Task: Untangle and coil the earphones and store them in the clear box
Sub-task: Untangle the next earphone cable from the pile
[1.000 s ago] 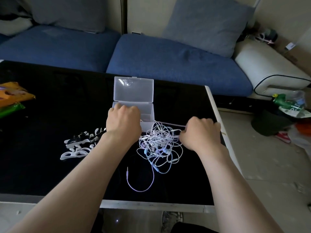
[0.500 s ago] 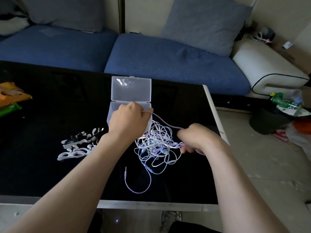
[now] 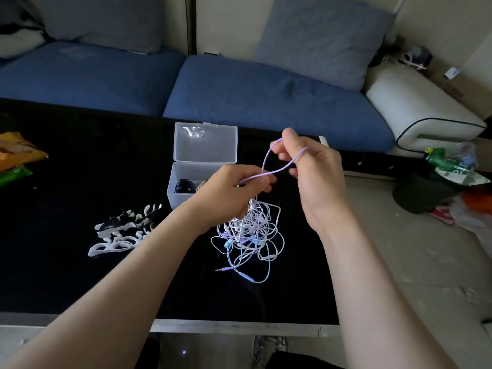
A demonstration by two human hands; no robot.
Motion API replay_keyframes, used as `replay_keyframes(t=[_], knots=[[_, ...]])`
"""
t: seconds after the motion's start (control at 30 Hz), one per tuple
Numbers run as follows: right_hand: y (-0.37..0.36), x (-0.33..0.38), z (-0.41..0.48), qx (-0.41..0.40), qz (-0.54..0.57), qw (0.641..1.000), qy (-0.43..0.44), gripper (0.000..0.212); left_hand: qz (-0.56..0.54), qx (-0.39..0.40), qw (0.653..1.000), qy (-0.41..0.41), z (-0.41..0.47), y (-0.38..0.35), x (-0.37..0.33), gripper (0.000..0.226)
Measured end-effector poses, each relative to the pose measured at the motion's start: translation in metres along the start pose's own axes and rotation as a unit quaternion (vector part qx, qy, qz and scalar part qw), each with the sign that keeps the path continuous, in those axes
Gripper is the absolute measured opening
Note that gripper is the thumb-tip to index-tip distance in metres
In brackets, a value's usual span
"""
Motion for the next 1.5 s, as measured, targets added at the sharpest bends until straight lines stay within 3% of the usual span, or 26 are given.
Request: replay_keyframes(t=[0.17, 0.27, 0.33, 0.4, 0.53, 0.6, 0.63, 0.73, 0.8, 0.93, 1.03, 1.1, 1.17, 1.3, 1.43, 1.5], knots=[[-0.004, 0.005, 0.001, -0.013, 0.201, 0.979, -0.024, 0.021, 0.063, 0.011, 0.998, 0.021, 0.0, 0.004, 0.006, 0.022], [-0.001, 0.0, 0.004, -0.023, 0.22, 0.975, 0.005, 0.044, 0.127, -0.002, 0.991, 0.047, 0.001, 0.007, 0.016, 0.021], [0.006, -0.006, 0.005, -0.06, 0.132, 0.989, 0.038, 0.064, 0.167, -0.007, 0.984, 0.064, 0.001, 0.009, 0.022, 0.021], [0.01, -0.012, 0.006, -0.071, -0.068, 0.992, 0.075, 0.059, 0.189, -0.012, 0.98, 0.068, 0.001, 0.011, 0.025, 0.02], [-0.003, -0.027, -0.002, 0.049, -0.406, 0.913, 0.007, 0.038, 0.202, -0.03, 0.977, 0.057, 0.002, 0.011, 0.021, 0.016], [-0.01, -0.029, -0.007, 0.106, -0.487, 0.866, -0.038, 0.025, 0.211, -0.041, 0.975, 0.055, 0.002, 0.01, 0.019, 0.016], [-0.012, -0.029, -0.008, 0.117, -0.493, 0.861, -0.046, 0.021, 0.215, -0.044, 0.974, 0.054, 0.002, 0.01, 0.019, 0.015], [-0.01, -0.032, -0.005, 0.093, -0.482, 0.871, -0.026, 0.018, 0.216, -0.036, 0.975, 0.036, 0.002, 0.011, 0.018, 0.013], [-0.007, -0.034, -0.002, 0.055, -0.433, 0.9, 0.025, 0.015, 0.22, -0.009, 0.975, 0.032, 0.002, 0.012, 0.02, 0.009], [-0.001, -0.023, 0.004, -0.074, -0.179, 0.978, 0.073, 0.013, 0.233, 0.064, 0.969, 0.057, -0.001, 0.009, 0.029, 0.012], [0.003, -0.011, 0.006, -0.168, 0.022, 0.984, 0.049, 0.016, 0.253, 0.077, 0.961, 0.082, -0.002, 0.011, 0.035, 0.018], [0.007, -0.008, 0.005, -0.206, 0.078, 0.975, 0.032, 0.016, 0.265, 0.075, 0.957, 0.094, -0.001, 0.013, 0.038, 0.022], [0.01, -0.011, 0.004, -0.222, 0.025, 0.975, 0.015, 0.014, 0.274, 0.05, 0.954, 0.109, 0.0, 0.014, 0.037, 0.024], [0.012, -0.016, -0.003, -0.244, -0.227, 0.943, 0.02, 0.012, 0.266, -0.084, 0.953, 0.122, 0.001, 0.022, 0.033, 0.025], [0.005, 0.001, -0.011, -0.273, -0.453, 0.847, 0.041, 0.017, 0.117, -0.178, 0.971, 0.106, -0.001, 0.028, 0.022, 0.016], [0.002, 0.006, -0.013, -0.224, -0.494, 0.84, -0.006, 0.024, 0.012, -0.183, 0.974, 0.133, -0.001, 0.027, 0.019, 0.019]])
Point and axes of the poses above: each hand's wrist, its own z-axis towards the middle knuckle, its own y-axis out of the back of the hand, x = y × z, the point moved 2 cm from there along z, towards the middle knuckle, and after that the axes turned 7 degrees about x, right-handed, at the moved point
